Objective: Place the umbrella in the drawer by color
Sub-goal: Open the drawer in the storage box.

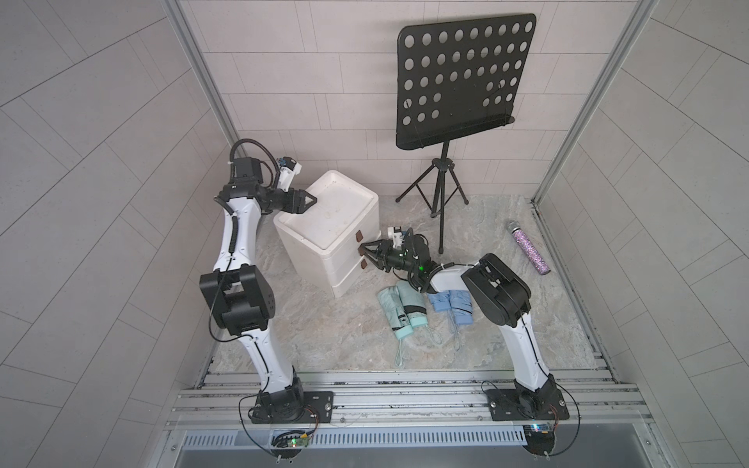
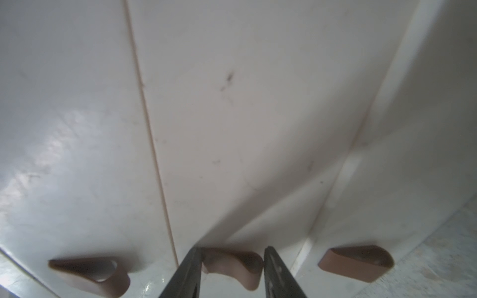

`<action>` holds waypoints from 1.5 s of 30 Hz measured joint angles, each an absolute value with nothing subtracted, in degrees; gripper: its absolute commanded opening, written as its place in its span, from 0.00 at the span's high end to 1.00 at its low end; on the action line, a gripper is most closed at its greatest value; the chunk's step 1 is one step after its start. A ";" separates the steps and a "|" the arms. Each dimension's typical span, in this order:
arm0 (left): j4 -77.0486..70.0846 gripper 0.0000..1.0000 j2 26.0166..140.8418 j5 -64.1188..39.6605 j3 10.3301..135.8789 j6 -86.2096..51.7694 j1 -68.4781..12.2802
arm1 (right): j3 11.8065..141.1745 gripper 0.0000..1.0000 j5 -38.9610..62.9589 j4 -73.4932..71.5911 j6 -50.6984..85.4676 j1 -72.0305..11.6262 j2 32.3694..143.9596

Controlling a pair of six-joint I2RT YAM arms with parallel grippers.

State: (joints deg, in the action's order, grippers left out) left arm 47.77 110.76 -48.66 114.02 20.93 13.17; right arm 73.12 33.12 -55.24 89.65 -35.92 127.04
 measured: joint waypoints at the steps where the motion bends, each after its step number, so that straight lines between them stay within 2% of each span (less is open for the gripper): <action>1: 47.77 0.36 110.76 -48.66 114.02 20.93 13.17 | 72.99 0.60 33.01 -55.81 90.04 -36.01 127.09; 13: 47.64 0.36 110.76 -48.69 113.97 20.82 13.17 | 71.83 0.84 32.49 -60.16 92.84 -36.34 127.63; 16: 47.64 0.36 110.76 -48.69 113.95 20.82 13.17 | 70.65 0.86 31.83 -60.16 93.14 -36.42 127.63; 18: 47.59 0.36 110.76 -48.69 113.91 20.82 13.17 | 70.00 0.85 31.64 -60.23 93.21 -36.49 127.63; 20: 47.44 0.36 110.65 -48.69 113.78 20.82 13.17 | 69.82 0.77 31.44 -60.31 93.30 -36.64 127.63; 24: 47.33 0.36 110.61 -48.69 113.69 20.82 13.17 | 69.71 0.72 31.46 -60.80 93.10 -37.01 127.63; 30: 47.22 0.36 110.56 -48.71 113.58 20.82 13.17 | 69.71 0.73 31.48 -61.08 93.08 -37.36 127.63; 40: 47.13 0.36 110.54 -48.73 113.51 20.82 13.17 | 69.71 0.94 31.42 -60.38 92.42 -37.41 127.63; 45: 47.03 0.36 110.52 -48.75 113.45 20.82 13.17 | 69.36 1.00 31.27 -60.93 92.29 -37.39 127.59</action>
State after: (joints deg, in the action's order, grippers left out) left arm 47.03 110.52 -48.75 113.45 20.82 13.17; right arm 69.36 31.27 -60.93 92.29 -37.39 127.59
